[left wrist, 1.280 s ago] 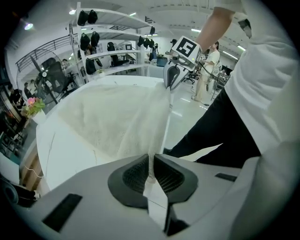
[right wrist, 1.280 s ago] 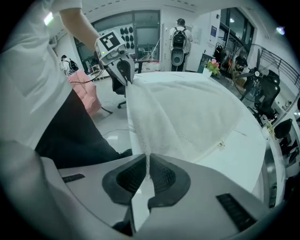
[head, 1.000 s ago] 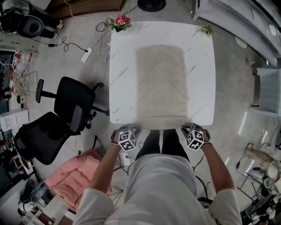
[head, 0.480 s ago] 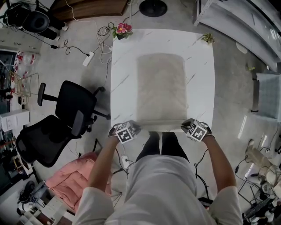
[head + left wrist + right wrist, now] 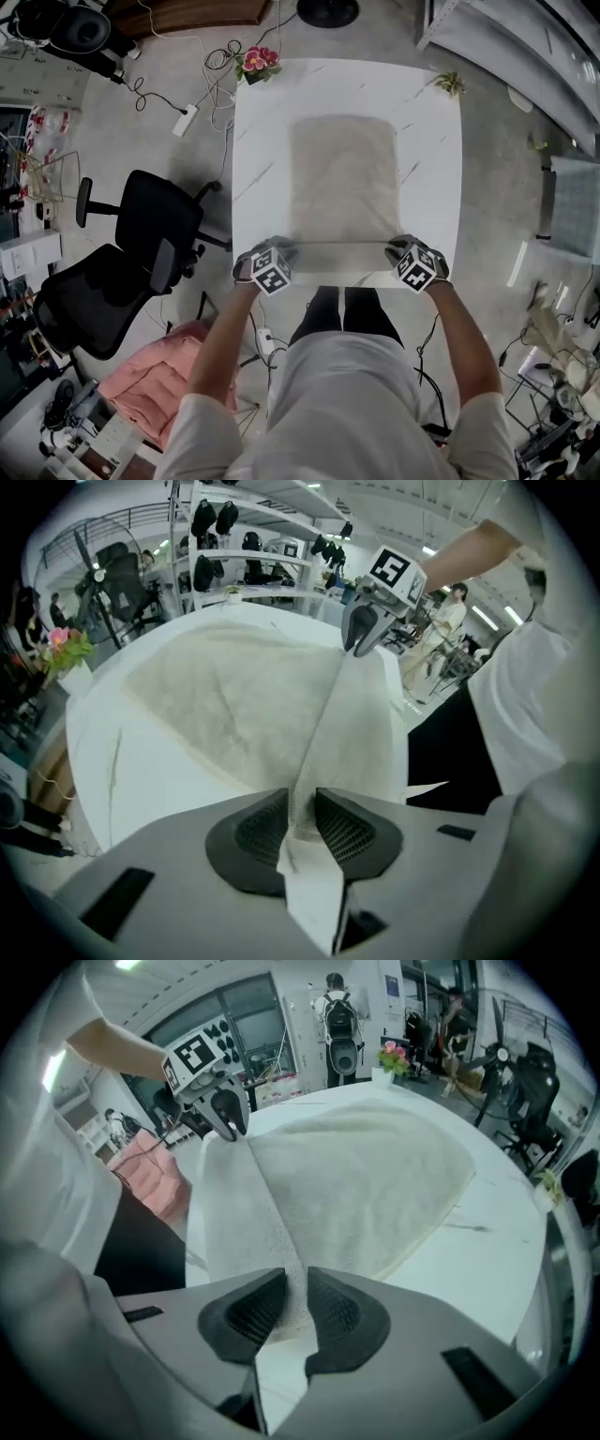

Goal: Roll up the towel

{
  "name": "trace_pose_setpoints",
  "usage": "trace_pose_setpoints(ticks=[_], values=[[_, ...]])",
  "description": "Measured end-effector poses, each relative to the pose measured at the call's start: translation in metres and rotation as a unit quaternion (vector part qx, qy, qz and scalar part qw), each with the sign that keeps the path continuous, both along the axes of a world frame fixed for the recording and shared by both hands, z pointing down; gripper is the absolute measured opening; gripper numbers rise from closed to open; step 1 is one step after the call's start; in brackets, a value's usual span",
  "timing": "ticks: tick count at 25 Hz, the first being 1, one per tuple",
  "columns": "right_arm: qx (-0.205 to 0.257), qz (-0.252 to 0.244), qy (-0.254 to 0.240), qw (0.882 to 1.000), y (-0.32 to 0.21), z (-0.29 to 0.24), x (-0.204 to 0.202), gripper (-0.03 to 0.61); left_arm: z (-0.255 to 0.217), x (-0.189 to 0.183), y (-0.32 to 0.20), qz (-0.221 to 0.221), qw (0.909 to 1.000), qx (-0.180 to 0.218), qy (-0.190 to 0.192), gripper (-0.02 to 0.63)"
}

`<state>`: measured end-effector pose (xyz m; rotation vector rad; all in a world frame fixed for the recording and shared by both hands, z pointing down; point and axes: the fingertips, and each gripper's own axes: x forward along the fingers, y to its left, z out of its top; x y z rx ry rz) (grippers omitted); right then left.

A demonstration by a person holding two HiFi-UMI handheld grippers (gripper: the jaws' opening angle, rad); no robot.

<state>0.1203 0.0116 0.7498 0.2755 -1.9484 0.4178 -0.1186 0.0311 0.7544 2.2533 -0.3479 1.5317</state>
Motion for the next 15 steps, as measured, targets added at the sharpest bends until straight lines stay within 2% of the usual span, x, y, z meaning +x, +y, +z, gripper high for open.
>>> trace_pose_setpoints(ticks=[3,5,8,12,15], values=[[0.062,0.01,0.033,0.997,-0.016,0.01,0.005,0.183,0.011,-0.007,-0.014,-0.013,0.9976,0.056,-0.04,0.195],[0.081,0.018,0.05,0.995,-0.019,0.017,0.007,0.21,0.016,-0.01,-0.017,-0.029,0.9959,0.071,-0.049,0.224],[0.091,0.031,0.048,0.994,-0.019,0.016,0.006,0.209,0.014,-0.013,-0.019,-0.055,0.9945,0.079,-0.041,0.237],[0.101,0.073,0.005,0.992,-0.025,-0.009,0.005,0.206,-0.01,-0.021,-0.022,-0.101,0.9912,0.084,-0.008,0.265],[0.111,0.097,-0.021,0.989,-0.023,-0.033,0.007,0.195,-0.031,-0.023,-0.015,-0.105,0.9897,0.097,0.011,0.293]])
